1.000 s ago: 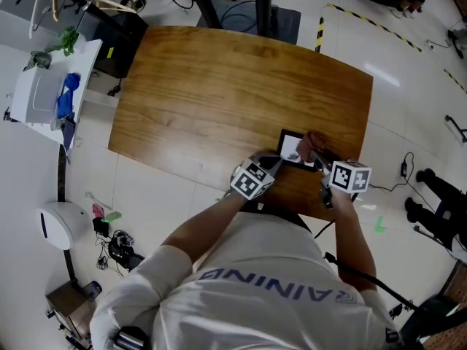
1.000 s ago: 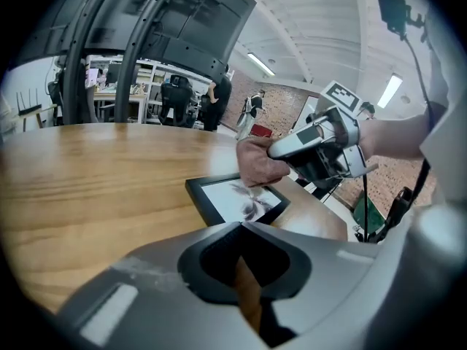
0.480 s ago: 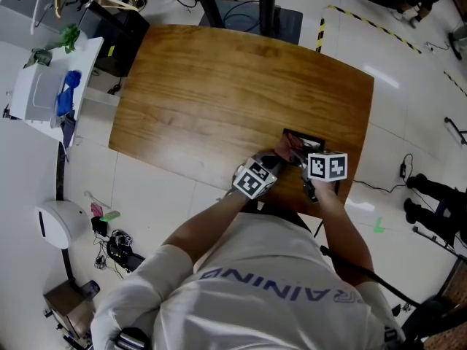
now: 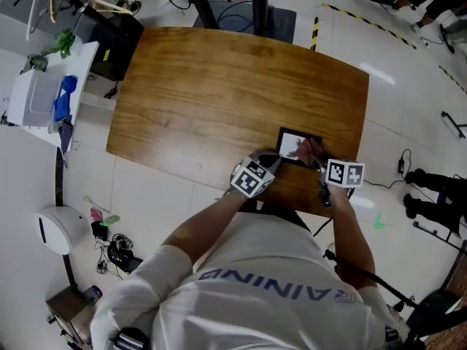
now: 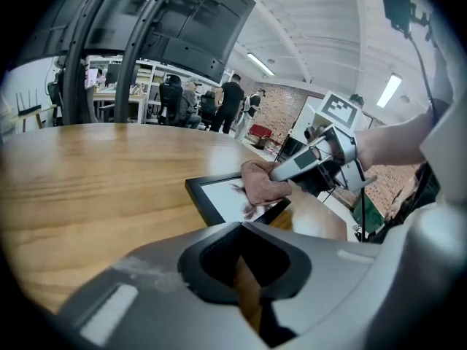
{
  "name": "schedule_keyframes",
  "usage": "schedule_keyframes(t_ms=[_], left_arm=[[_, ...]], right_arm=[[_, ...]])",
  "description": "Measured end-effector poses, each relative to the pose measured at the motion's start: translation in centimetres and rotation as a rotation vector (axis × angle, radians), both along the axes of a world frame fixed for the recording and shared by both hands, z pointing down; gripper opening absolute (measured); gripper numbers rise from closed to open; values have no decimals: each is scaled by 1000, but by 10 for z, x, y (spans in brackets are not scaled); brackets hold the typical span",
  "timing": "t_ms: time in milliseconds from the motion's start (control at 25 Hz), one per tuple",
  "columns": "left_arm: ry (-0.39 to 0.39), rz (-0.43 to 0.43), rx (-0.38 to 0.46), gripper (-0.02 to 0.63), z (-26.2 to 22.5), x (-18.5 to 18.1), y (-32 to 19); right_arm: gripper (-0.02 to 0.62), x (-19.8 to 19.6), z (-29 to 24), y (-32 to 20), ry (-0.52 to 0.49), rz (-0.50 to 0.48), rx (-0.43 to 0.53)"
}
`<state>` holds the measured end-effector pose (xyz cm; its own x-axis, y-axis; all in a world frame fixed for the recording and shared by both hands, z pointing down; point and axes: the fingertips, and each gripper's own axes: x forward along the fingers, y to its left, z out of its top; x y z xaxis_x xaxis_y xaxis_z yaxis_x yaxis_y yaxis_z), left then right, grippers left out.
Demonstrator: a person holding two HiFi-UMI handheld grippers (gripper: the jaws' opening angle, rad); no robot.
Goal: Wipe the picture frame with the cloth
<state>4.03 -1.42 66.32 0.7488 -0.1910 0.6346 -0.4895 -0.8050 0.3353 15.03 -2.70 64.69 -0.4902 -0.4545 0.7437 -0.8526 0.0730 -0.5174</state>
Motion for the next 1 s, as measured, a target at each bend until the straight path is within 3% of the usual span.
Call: schedule_keyframes(t_ms=[200, 520, 760, 1000], left_arm=[[0, 0, -2, 5, 0, -1, -1], [5, 2, -15, 5, -3, -3, -2], [7, -10, 18, 5, -14, 4, -55], [-15, 4, -11, 5, -6, 17, -85]], right_arm=[[114, 34, -10, 13, 47, 71, 0], [114, 34, -4, 14, 9, 83, 30], [114, 34, -5, 12, 12, 87, 54], [114, 32, -4, 14, 12, 90, 65]])
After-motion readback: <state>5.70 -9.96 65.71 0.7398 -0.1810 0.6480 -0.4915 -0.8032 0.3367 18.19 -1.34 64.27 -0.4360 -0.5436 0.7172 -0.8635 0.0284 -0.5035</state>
